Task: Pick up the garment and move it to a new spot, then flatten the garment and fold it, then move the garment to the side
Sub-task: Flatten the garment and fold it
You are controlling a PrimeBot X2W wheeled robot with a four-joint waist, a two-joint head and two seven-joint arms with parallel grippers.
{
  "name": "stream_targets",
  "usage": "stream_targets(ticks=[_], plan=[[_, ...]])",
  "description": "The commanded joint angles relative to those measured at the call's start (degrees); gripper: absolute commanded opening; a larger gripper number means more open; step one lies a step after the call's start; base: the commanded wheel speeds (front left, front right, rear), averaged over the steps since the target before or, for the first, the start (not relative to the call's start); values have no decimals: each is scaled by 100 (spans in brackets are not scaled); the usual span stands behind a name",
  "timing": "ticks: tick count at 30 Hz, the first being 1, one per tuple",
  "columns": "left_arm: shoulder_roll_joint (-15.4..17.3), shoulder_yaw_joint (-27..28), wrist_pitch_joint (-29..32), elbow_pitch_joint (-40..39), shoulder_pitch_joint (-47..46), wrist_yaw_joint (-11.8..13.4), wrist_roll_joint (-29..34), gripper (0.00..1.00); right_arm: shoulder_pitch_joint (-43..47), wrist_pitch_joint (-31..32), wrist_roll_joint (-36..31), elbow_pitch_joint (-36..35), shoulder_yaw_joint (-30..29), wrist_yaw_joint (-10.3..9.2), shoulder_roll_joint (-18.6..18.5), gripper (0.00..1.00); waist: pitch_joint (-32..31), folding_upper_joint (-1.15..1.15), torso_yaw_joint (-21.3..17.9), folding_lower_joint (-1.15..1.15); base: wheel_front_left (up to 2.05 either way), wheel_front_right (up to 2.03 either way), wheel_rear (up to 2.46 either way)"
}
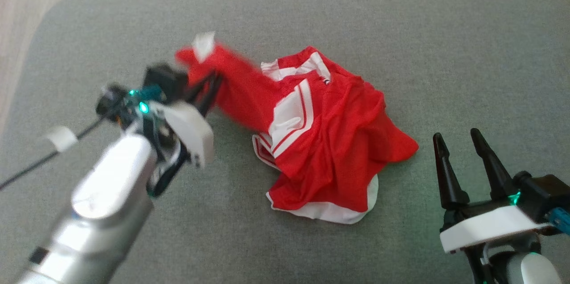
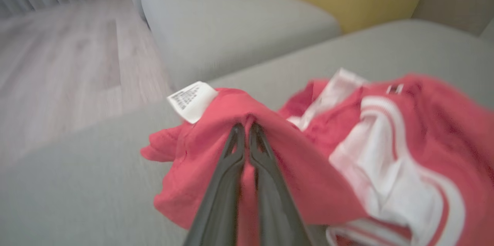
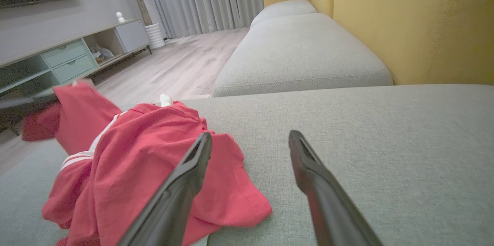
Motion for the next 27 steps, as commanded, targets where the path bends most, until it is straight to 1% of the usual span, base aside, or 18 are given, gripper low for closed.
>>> stream_targets(ticks=[1, 3, 8, 11, 13, 17, 21, 24, 27], plan=[[276, 320, -66, -361, -453, 58, 23, 0, -126, -52, 43, -180, 107, -4, -35, 100, -73, 0, 25, 0, 0, 0, 0], [394, 475, -120, -928, -578, 138, 18, 0, -98, -64, 79, -157, 90, -4, -35, 100, -151, 0, 35, 0, 0, 0, 0], [715, 878, 7, -2097, -885, 399, 18, 0, -25, -87, 141, -101, 64, -4, -34, 100, -322, 0, 54, 0, 0, 0, 0], [897, 1145, 96, -2555, -1070, 578, 29, 0, 36, -105, 178, -66, 27, -4, -34, 100, -422, 0, 98, 0, 0, 0, 0], [1044, 1323, 188, -2720, -1184, 693, 45, 0, 76, -113, 208, -48, 12, -4, -34, 100, -487, 0, 152, 0, 0, 0, 0], [1380, 1735, 313, -2796, -1310, 902, 25, 0, 151, -99, 231, -36, -9, -4, -34, 100, -578, 0, 330, 0, 0, 0, 0], [1754, 2183, 308, -2627, -1362, 1064, -7, 0, 218, -49, 244, -58, -25, -4, -34, 100, -625, 0, 606, 0, 0, 0, 0], [1956, 2480, 221, -2378, -1442, 1065, -120, 0, 234, 24, 208, -105, 7, -4, -34, 100, -606, 0, 810, 0, 0, 0, 0], [2016, 2664, 136, -2001, -1486, 929, -363, 0, 200, 96, 139, -166, 23, -4, -34, 100, -523, 0, 986, 0, 0, 0, 0]])
